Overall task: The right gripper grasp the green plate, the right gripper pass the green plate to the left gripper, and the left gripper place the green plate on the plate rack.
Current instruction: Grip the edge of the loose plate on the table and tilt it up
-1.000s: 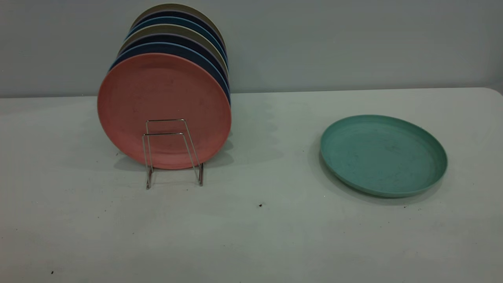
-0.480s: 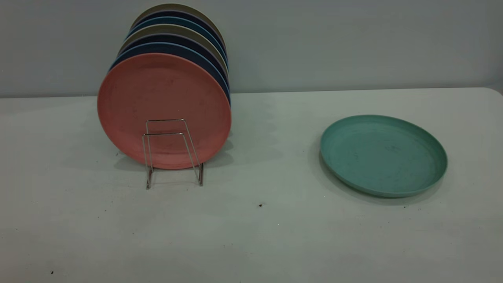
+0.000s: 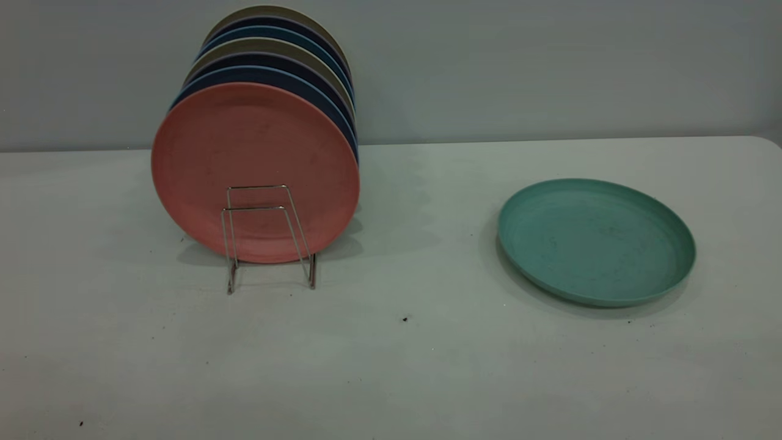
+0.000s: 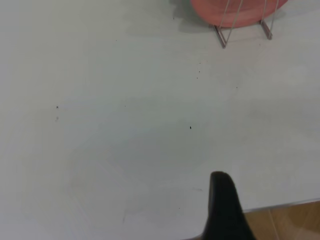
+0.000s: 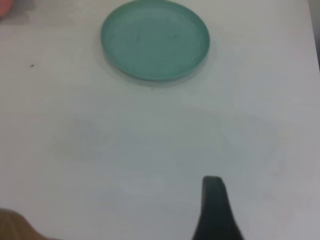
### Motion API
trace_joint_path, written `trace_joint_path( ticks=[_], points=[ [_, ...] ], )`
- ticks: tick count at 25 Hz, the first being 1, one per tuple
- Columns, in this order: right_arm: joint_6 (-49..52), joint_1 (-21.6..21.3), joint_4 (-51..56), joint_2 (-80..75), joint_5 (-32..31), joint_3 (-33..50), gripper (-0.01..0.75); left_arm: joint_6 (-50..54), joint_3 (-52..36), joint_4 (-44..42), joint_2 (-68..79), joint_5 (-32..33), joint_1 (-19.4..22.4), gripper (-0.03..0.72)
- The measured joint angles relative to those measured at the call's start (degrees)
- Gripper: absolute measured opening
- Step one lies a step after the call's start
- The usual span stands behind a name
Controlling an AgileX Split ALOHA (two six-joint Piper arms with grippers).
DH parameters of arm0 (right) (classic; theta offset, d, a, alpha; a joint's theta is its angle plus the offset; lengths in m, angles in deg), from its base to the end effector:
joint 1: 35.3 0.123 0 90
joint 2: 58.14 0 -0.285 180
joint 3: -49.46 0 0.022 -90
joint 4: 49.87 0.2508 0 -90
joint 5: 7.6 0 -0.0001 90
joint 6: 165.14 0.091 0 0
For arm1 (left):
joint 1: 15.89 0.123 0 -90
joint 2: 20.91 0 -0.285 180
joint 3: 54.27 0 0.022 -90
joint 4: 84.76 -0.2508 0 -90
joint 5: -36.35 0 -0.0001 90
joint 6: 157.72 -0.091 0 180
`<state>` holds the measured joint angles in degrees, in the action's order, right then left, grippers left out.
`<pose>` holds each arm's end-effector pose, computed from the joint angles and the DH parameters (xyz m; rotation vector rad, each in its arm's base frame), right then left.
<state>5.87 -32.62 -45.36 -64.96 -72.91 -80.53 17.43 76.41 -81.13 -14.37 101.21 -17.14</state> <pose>-0.0085 0.0061 0.2642 -0.2235 2.1174 0.0306 -0.0099 -0.0050 0.2680 0.1180 2.1021 -0.0389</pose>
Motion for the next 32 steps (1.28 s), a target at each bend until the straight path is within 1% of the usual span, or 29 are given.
trace_joint_path(
  ticks=[9,13,15,17,19,22,25,27,29,32],
  points=[
    [0.0,0.0,0.0,0.0,0.0,0.0,0.531,0.0,0.3,0.0,0.0,-0.7,0.0,0.505],
    [-0.6,0.0,0.0,-0.1,1.1,-0.6,0.517,-0.4,1.4,2.1,1.1,-5.7,0.0,0.505],
    [-2.1,0.0,1.9,-1.5,4.7,-1.3,0.503,-1.4,1.6,4.5,4.5,-7.2,0.0,0.505],
    [-3.7,0.0,6.9,-5.6,9.9,-1.5,0.496,-3.5,1.6,7.8,10.2,-9.7,0.0,0.505],
    [-6.7,0.0,13.3,-11.5,13.7,-1.5,0.495,-6.9,1.6,12.4,16.1,-14.3,0.0,0.505],
    [-14.0,0.0,21.4,-21.8,19.5,-1.5,0.495,-12.6,2.0,18.6,25.7,-21.5,0.0,0.505],
    [-19.1,0.0,28.0,-32.7,26.5,-1.5,0.495,-16.7,3.5,22.9,33.4,-26.1,0.0,0.505],
    [-21.6,0.0,31.9,-41.2,30.8,-1.5,0.494,-18.3,4.5,24.7,37.2,-27.8,0.0,0.505],
    [-26.2,0.0,36.3,-49.1,34.7,-1.6,0.494,-19.0,5.0,25.5,40.2,-29.2,0.0,0.505],
    [-35.4,0.0,44.2,-60.5,36.8,-3.5,0.494,-19.4,5.1,25.6,42.4,-30.8,0.0,0.505]
  ],
)
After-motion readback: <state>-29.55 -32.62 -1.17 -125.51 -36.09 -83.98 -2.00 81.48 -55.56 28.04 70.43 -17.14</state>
